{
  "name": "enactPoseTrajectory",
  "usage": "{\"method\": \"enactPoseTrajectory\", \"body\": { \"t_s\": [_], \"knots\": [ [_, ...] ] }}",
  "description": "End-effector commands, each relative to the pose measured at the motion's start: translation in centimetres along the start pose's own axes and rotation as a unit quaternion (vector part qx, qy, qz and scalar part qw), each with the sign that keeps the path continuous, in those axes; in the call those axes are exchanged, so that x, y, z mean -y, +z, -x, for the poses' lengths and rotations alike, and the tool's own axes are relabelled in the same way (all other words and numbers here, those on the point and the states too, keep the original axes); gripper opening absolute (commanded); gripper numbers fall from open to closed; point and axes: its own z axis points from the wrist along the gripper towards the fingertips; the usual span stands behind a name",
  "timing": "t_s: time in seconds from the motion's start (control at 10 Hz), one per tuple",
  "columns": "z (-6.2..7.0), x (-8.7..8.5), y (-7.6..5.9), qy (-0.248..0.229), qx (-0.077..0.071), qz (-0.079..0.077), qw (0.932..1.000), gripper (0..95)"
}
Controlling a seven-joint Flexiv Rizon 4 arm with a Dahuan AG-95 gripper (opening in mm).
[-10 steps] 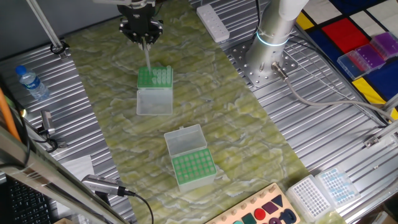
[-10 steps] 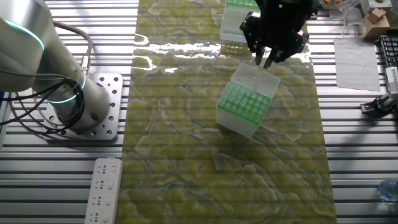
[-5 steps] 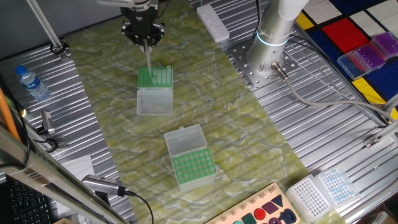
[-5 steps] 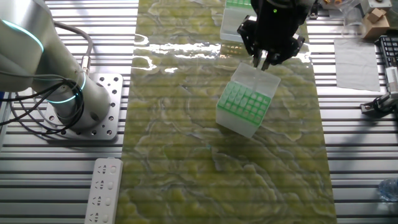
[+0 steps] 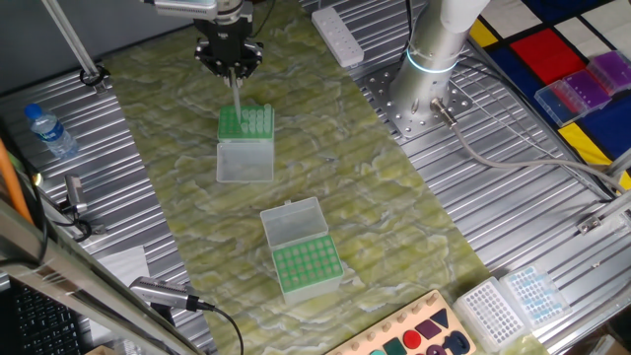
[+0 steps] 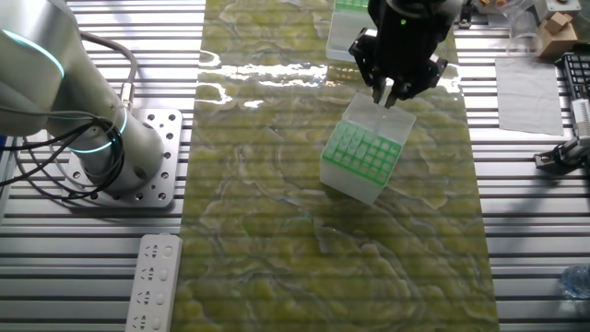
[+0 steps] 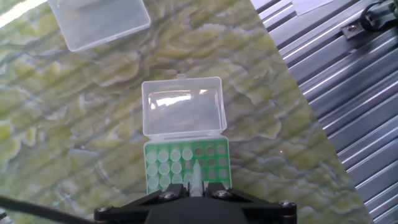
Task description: Transfer all large pipette tips from one holder to another
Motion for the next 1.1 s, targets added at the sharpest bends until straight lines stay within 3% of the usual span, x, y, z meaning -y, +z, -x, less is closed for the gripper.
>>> {"method": "enactPoseTrajectory", "body": {
  "t_s": [0.1,1.1],
  "knots": [
    [0.06,0.02,0.12,-0.001,0.000,0.001,1.0000,0.0],
    [0.15,0.00,-0.25,-0.006,-0.005,0.012,0.9999,0.0]
  ]
}}
